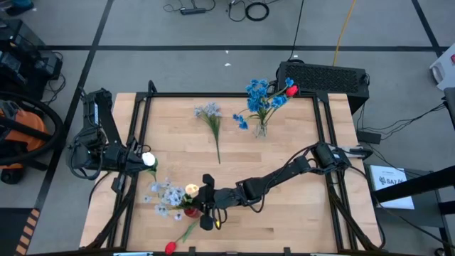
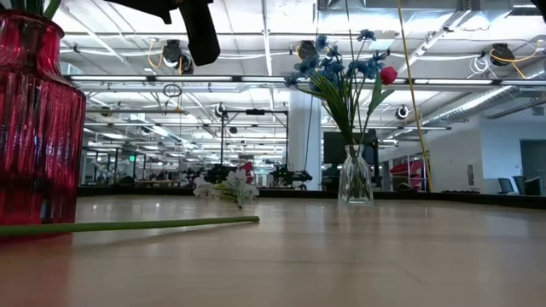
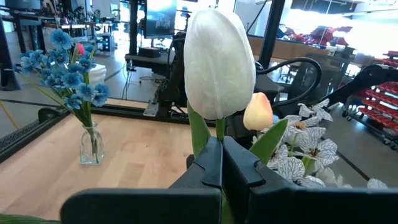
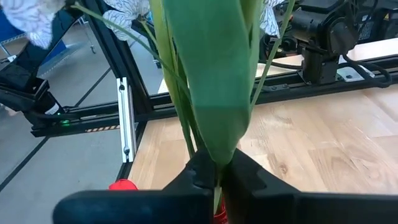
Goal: Sort flowers into vase by color
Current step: Put the bottom white flower into the red vase
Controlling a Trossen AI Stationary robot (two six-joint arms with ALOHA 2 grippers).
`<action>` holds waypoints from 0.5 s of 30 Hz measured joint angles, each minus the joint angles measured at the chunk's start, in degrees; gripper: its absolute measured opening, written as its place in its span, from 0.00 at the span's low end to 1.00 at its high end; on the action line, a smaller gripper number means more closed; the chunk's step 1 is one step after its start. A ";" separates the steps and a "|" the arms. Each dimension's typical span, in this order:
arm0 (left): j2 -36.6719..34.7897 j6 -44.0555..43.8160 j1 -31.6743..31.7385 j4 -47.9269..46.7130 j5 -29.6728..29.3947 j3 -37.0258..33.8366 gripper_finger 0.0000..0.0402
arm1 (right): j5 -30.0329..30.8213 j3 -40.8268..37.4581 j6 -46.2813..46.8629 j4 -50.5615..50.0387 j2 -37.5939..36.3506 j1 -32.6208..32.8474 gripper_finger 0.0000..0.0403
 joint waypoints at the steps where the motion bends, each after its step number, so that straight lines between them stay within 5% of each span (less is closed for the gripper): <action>1: 0.00 0.00 0.01 0.03 -0.01 0.00 0.00 | 0.29 0.01 -0.01 0.05 -0.02 0.01 0.01; 15: -0.20 0.00 -0.01 0.55 0.00 0.13 0.00 | 14.18 -0.01 -2.92 0.49 -1.03 2.83 0.00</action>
